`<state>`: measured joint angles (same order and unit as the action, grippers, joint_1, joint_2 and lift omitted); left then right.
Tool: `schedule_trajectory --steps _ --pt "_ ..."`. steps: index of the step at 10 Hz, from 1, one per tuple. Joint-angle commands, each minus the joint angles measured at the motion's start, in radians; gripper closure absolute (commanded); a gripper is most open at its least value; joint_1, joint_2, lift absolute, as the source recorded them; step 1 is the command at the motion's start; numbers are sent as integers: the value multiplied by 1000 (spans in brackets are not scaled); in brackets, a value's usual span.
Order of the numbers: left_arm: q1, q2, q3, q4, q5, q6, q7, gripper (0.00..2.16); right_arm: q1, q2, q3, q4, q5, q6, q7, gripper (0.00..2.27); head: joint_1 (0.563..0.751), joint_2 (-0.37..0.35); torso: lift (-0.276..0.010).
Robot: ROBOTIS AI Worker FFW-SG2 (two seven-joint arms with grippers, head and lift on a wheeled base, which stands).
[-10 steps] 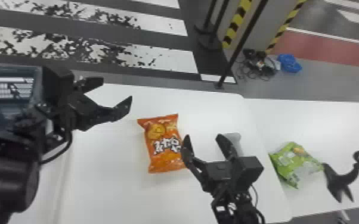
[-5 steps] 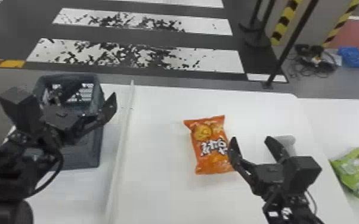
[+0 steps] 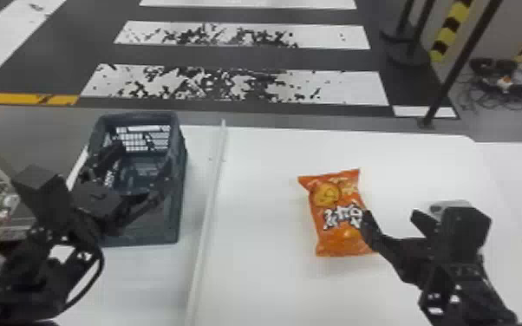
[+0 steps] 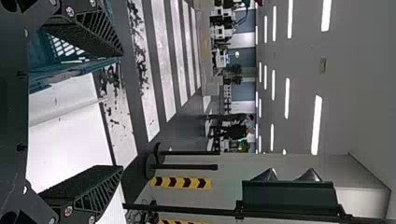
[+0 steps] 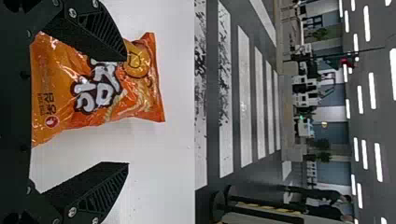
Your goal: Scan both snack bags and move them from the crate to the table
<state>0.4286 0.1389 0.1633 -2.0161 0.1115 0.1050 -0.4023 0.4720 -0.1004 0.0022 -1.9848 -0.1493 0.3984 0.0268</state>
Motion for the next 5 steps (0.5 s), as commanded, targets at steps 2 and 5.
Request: schedule_trajectory --steps 2,5 --pt "18 -7 13 5 -1 -20 0 147 -101 -1 -87 43 -55 313 93 137 695 32 -35" --pt "19 -8 13 13 -1 -17 -13 147 -176 -22 -148 118 -108 383 160 137 695 8 -35"
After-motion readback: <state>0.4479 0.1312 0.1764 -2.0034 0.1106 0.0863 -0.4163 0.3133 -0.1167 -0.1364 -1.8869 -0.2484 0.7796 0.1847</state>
